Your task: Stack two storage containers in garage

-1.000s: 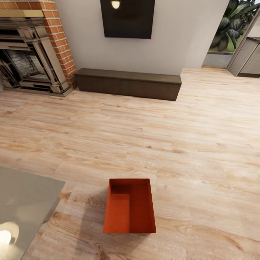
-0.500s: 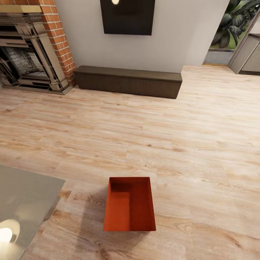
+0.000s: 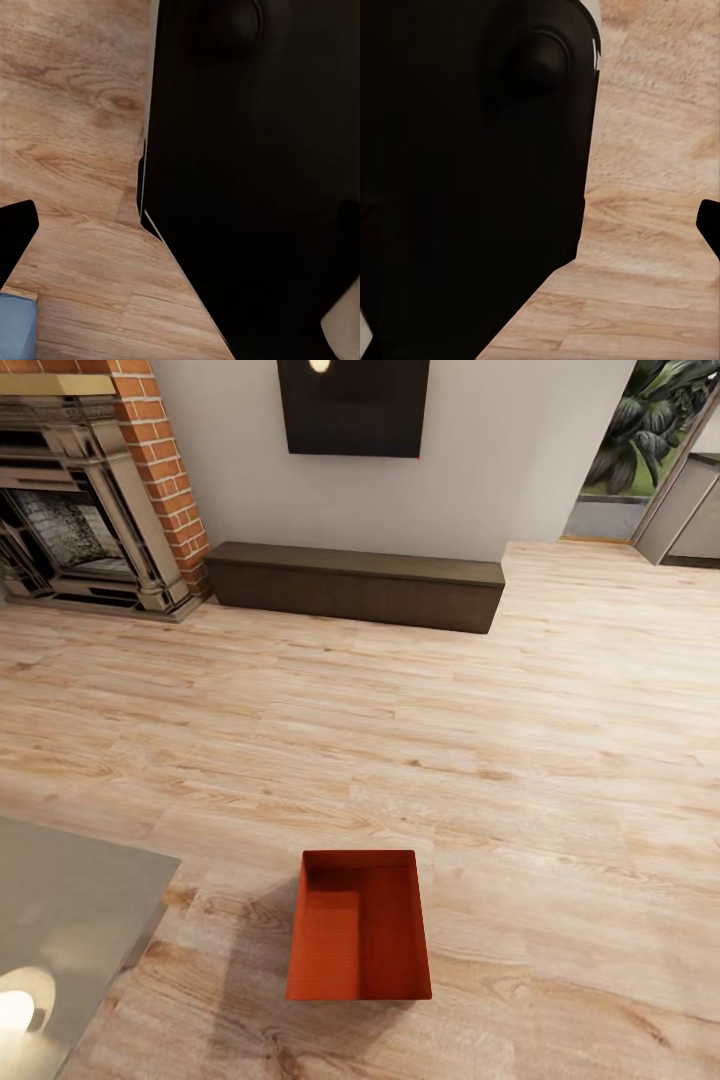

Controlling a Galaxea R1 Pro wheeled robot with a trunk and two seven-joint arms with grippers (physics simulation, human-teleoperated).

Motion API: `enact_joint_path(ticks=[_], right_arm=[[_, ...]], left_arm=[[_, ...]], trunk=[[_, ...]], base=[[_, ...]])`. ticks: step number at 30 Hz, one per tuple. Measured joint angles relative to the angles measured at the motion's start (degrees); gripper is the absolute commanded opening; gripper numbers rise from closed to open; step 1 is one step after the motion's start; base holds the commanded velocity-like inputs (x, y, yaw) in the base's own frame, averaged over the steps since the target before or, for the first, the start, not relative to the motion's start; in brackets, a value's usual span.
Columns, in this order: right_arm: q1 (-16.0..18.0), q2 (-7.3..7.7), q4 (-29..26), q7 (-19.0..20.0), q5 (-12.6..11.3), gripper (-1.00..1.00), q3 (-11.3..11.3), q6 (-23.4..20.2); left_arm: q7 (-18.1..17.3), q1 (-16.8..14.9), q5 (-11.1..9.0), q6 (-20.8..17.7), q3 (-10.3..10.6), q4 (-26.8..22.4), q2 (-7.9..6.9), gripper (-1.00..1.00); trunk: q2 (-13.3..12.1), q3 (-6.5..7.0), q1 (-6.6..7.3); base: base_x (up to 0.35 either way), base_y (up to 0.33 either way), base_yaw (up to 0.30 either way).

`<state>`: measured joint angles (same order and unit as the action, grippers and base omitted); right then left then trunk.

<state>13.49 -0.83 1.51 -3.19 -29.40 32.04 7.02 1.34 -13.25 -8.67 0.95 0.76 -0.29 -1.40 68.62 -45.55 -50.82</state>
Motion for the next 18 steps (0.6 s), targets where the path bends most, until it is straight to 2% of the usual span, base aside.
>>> enact_joint_path(ticks=[18], right_arm=[[0.02,0.0,0.0,0.0,-0.18,1.0,0.07,0.0]], left_arm=[[0.0,0.0,0.0,0.0,0.0,0.0,-0.01,1.0]], trunk=[[0.0,0.0,0.0]], base=[[0.0,0.0,0.0]])
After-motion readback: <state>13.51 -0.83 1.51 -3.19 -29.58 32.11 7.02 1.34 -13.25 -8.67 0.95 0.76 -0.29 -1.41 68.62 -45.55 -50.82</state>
